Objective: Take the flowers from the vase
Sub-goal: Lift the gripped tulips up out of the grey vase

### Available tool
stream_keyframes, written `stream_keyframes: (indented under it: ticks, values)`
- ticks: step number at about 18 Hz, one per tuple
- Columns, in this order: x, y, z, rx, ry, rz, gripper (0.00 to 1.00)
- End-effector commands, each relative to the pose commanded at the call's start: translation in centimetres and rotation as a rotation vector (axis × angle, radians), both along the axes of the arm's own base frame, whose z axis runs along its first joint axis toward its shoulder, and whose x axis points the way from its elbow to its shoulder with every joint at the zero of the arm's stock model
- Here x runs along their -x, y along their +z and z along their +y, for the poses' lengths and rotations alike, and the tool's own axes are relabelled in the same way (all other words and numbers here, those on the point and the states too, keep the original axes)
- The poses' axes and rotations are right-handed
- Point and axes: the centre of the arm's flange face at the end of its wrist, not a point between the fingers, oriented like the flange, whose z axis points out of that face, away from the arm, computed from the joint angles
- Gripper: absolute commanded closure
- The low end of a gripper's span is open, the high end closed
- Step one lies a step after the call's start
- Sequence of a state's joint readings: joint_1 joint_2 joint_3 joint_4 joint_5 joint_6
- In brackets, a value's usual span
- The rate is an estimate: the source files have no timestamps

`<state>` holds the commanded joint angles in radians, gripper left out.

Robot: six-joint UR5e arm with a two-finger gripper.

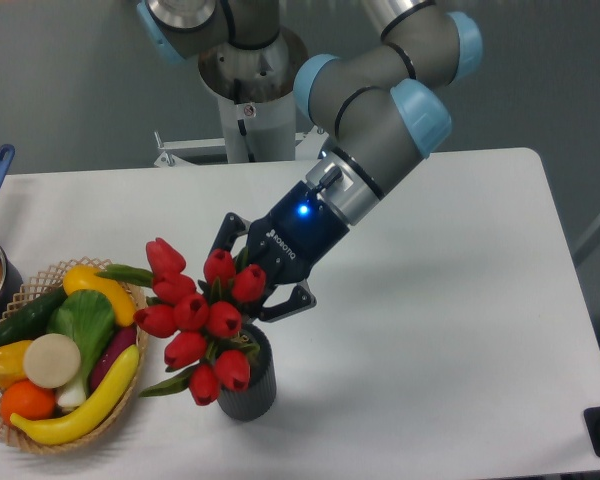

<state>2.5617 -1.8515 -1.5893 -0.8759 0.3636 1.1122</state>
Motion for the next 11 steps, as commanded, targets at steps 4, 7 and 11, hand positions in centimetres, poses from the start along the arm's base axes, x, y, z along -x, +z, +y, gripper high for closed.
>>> stream_keyframes:
  ticks: [4,7,11]
  values:
    - [0.5,2.8,-0.3,-0.021,0.02,-0.008,0.58]
    - [1.7,5.6,-1.2,-0.053,0.046,-0.049,0.58]
    - [2.7,7.2,-2.5,-0.059,0.08,-0.053,0.58]
